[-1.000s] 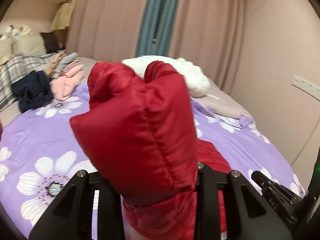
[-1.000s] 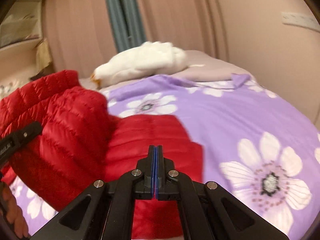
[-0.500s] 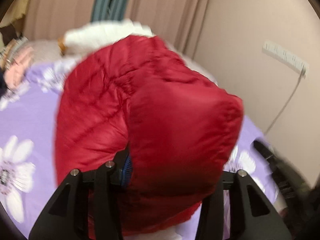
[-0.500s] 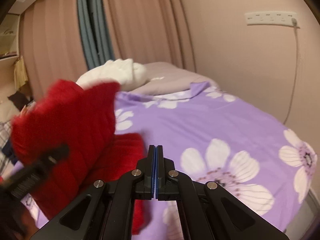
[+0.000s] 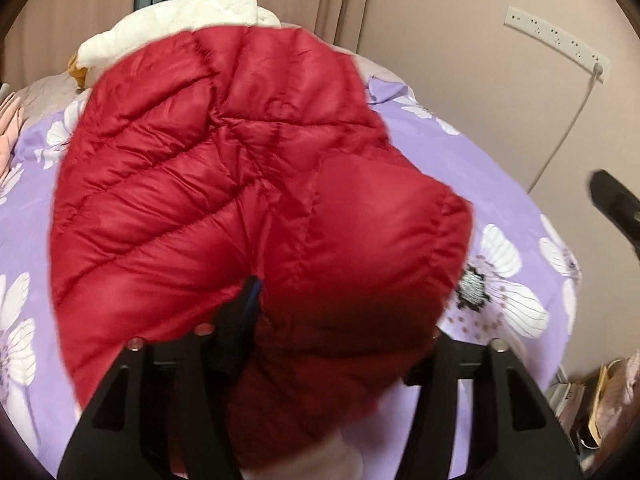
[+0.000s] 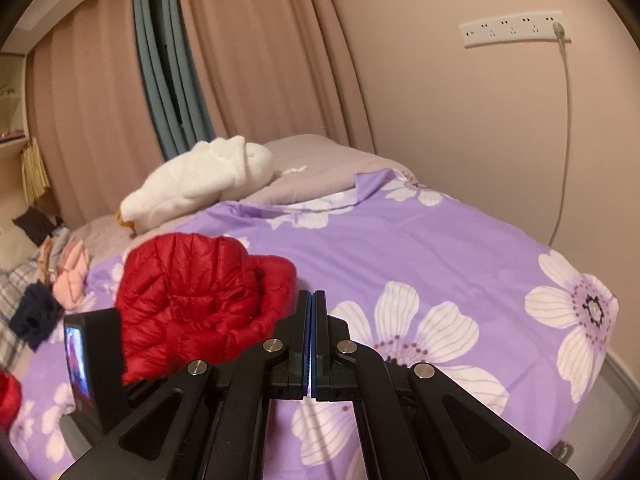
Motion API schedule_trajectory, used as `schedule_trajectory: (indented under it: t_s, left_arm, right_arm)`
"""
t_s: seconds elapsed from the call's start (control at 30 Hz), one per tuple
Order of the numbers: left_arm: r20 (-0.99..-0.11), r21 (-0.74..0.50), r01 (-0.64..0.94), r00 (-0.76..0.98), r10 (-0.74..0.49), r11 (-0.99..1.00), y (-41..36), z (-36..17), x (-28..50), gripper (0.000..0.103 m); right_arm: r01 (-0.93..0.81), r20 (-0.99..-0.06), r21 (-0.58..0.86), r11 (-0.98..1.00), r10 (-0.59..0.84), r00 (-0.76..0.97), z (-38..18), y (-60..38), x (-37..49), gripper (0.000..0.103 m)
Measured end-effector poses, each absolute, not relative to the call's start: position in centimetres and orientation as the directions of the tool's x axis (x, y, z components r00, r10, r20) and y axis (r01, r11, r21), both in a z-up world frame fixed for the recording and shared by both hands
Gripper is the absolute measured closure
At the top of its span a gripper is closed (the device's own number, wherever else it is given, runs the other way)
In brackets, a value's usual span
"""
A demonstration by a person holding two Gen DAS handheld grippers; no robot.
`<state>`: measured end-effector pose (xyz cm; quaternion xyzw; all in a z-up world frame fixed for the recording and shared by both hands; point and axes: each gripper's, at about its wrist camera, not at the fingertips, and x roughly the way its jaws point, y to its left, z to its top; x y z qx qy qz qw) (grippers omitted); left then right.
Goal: Fold large clothes
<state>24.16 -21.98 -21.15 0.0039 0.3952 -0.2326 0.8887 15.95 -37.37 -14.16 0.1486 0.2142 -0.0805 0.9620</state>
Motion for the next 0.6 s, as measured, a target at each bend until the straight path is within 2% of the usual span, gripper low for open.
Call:
schedule_trajectory:
  t_s: [0.07, 0.1, 0.13, 0.2, 0.27, 0.37, 0.47, 0.57, 0.6]
  left_arm:
    - [-0.674, -0.199, 0.447, 0.584, -0.452, 0.872, -20.3, -19.5, 22.5, 0.036]
    - [-0.662, -0.215, 0.456, 0.583, -0.472, 0.864, -19.8, -19.0, 21.8, 0.035]
    - [-0.641, -0.251, 0.459, 0.581, -0.502, 0.852, -18.8, -18.3, 20.9, 0.035]
    - [-0.599, -0.336, 0.441, 0.582, -0.55, 0.832, -16.4, -17.0, 19.6, 0.035]
    - [-0.585, -0.39, 0.396, 0.591, -0.555, 0.832, -13.9, -16.2, 18.7, 0.038]
    - [-0.592, -0.367, 0.309, 0.65, -0.476, 0.878, -11.0, -15.4, 18.0, 0.055]
    - [-0.549, -0.334, 0.241, 0.736, -0.396, 0.911, -8.1, -14.7, 17.8, 0.066]
    - [-0.527, -0.305, 0.179, 0.786, -0.322, 0.936, -6.1, -14.1, 17.8, 0.073]
    - [-0.522, -0.293, 0.158, 0.8, -0.296, 0.943, -5.9, -14.2, 18.0, 0.073]
  right_arm:
    - [0.208, -0.428, 0.24, 0.948, -0.089, 0.9, -13.5, -36.8, 15.9, 0.102]
    - [0.207, -0.426, 0.237, 0.949, -0.09, 0.9, -13.3, -36.5, 15.9, 0.086]
    - [0.201, -0.418, 0.24, 0.95, -0.086, 0.905, -13.1, -36.2, 15.7, 0.063]
    - [0.183, -0.389, 0.27, 0.945, -0.067, 0.919, -12.6, -35.7, 15.3, 0.046]
    - [0.158, -0.368, 0.304, 0.94, -0.037, 0.929, -12.2, -35.3, 15.1, 0.046]
    - [0.152, -0.365, 0.295, 0.943, -0.035, 0.93, -11.5, -34.1, 15.3, 0.046]
    - [0.137, -0.36, 0.269, 0.953, -0.032, 0.932, -11.2, -32.8, 15.8, 0.046]
    - [0.083, -0.358, 0.3, 0.95, 0.032, 0.933, -11.2, -31.5, 16.7, 0.046]
    - [0.069, -0.358, 0.303, 0.95, 0.046, 0.932, -11.2, -31.1, 17.0, 0.049]
